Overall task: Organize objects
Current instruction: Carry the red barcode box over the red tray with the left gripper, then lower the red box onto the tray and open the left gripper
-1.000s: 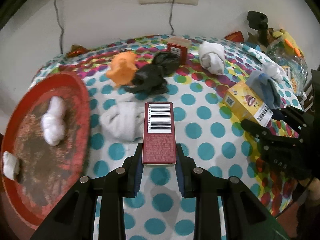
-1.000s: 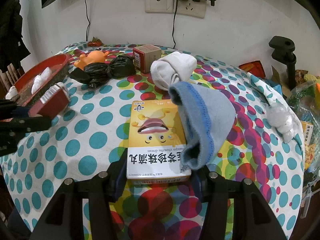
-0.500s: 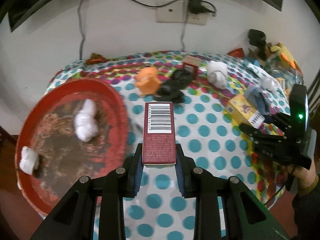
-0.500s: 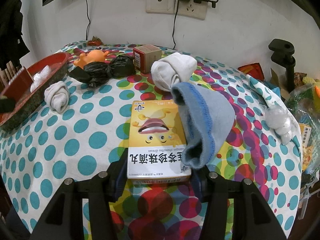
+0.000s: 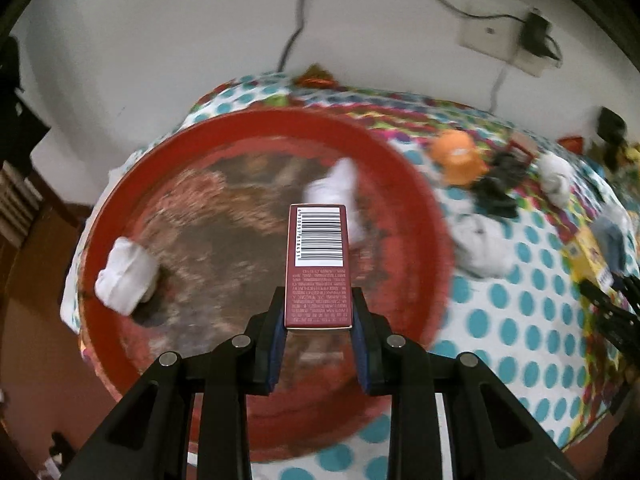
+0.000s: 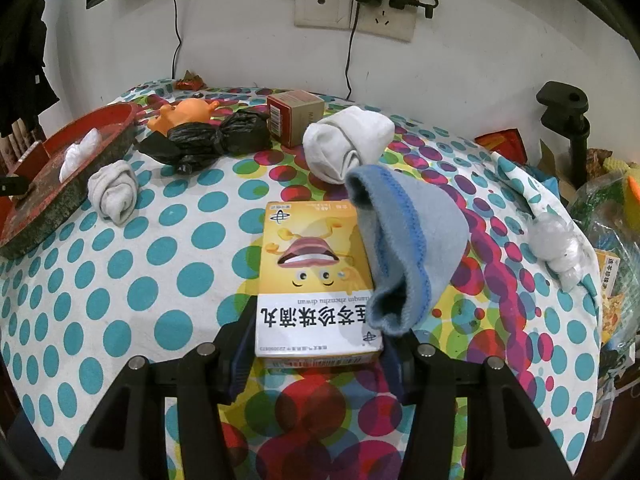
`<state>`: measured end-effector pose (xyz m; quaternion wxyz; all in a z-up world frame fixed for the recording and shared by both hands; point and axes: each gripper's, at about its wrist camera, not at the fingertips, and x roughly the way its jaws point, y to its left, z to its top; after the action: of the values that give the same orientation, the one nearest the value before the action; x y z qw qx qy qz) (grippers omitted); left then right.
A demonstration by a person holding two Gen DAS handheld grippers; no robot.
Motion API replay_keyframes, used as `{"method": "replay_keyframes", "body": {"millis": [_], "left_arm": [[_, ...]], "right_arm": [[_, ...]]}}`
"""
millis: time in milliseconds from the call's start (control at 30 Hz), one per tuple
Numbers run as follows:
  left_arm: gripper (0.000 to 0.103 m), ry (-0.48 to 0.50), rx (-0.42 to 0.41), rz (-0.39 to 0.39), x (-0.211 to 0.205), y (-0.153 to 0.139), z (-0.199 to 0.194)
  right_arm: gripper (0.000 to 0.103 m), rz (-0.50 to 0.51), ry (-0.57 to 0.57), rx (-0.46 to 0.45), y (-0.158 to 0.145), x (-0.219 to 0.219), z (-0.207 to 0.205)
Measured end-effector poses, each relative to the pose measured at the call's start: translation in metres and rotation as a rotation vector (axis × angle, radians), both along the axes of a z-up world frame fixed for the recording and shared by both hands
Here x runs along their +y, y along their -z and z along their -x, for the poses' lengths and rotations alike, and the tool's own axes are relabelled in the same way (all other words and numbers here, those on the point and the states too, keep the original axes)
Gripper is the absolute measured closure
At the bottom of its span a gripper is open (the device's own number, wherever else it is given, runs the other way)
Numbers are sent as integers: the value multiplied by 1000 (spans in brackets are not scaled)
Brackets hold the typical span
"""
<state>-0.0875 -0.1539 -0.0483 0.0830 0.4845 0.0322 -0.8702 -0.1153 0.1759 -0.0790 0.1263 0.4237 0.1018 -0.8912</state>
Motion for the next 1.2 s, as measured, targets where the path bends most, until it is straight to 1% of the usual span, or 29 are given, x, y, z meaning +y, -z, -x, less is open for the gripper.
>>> {"method": "replay_keyframes", "body": {"millis": [167, 333, 500, 633, 867, 967, 1200], "left_arm": [[77, -68, -22, 29, -28, 9, 0], [77, -103, -40, 43, -48, 17, 1], [77, -140, -58, 39, -63, 25, 3], [77, -139, -73, 53, -67, 30, 3], [76, -137, -80, 47, -72, 34, 2], [75, -133, -78, 59, -71, 34, 2], [71, -132, -86, 52, -71, 36, 1]], "right_arm": [[49, -1, 0, 0, -1, 0, 0], [49, -2, 0, 0, -1, 0, 0], [49, -2, 0, 1, 0, 0, 0], [49, -1, 0, 0, 0, 0, 0], [49, -3, 1, 1, 0, 0, 0], [49, -3, 1, 1, 0, 0, 0], [49, -6, 1, 2, 0, 2, 0]]}}
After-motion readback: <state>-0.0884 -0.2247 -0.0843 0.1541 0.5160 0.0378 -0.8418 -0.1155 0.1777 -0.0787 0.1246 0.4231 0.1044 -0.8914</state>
